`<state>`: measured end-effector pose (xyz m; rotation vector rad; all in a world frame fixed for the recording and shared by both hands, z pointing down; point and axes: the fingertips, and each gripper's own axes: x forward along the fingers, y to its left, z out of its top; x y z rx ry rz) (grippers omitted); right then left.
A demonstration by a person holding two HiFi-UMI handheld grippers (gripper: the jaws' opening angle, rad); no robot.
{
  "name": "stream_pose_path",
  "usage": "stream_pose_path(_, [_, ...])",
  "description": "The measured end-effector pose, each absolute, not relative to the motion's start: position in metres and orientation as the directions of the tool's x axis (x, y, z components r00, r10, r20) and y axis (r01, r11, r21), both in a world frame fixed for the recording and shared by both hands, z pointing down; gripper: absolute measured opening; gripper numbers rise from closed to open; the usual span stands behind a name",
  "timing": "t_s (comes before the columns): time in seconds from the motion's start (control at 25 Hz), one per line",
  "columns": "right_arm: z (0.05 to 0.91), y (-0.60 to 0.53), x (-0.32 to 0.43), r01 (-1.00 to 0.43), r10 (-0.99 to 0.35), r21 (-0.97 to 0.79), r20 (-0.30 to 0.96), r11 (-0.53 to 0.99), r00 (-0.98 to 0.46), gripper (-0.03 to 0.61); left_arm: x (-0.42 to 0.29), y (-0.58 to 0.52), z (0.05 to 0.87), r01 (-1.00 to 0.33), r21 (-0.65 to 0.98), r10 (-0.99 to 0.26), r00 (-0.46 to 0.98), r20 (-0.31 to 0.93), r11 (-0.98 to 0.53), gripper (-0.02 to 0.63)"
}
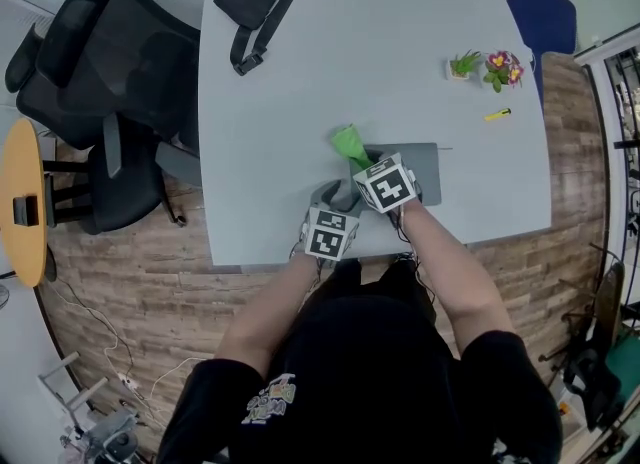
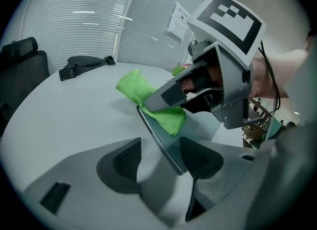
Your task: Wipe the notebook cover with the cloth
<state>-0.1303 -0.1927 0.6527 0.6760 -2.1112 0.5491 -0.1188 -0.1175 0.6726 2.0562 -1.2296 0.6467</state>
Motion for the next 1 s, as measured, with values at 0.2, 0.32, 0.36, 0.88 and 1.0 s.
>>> stream_pose_path(0.2, [0.660,-0.197,-0.130,-0.638,-0.268,-0.126,0.834,0.759,-0.483,0.112,-0.120,-0.117,0.673,-0.895,0.276,-0.576,0.439,0.690,-0.351,0.252])
stream_pose_path(0.32, [0.662,-0.199,-0.126,-0.648,-0.270,-0.122,0.840,0.751,-0.471,0.112,-0.120,-0.117,0.673,-0.894,0.277,-0.575,0.440,0.690,-0.351,0.252])
stream_pose_path(0.36, [0.662,-0.199,-0.124,-0.652,-0.272,-0.120,0.841,0.749,-0.467,0.112,-0.120,-0.117,0.673,-0.894,0.278,-0.575,0.440,0.690,-0.351,0.252])
stream_pose_path(0.88, [0.663,-0.219,-0.067,-0.737,-0.334,-0.099,0.845,0.668,-0.417,0.112,-0.122,-0.116,0.678,-0.896,0.273,-0.576,0.436,0.691,-0.351,0.252])
stream_pose_path(1.0, [0.662,-0.222,-0.049,-0.758,-0.349,-0.094,0.847,0.645,-0.402,0.112,-0.122,-0.117,0.675,-0.895,0.277,-0.577,0.439,0.688,-0.350,0.252])
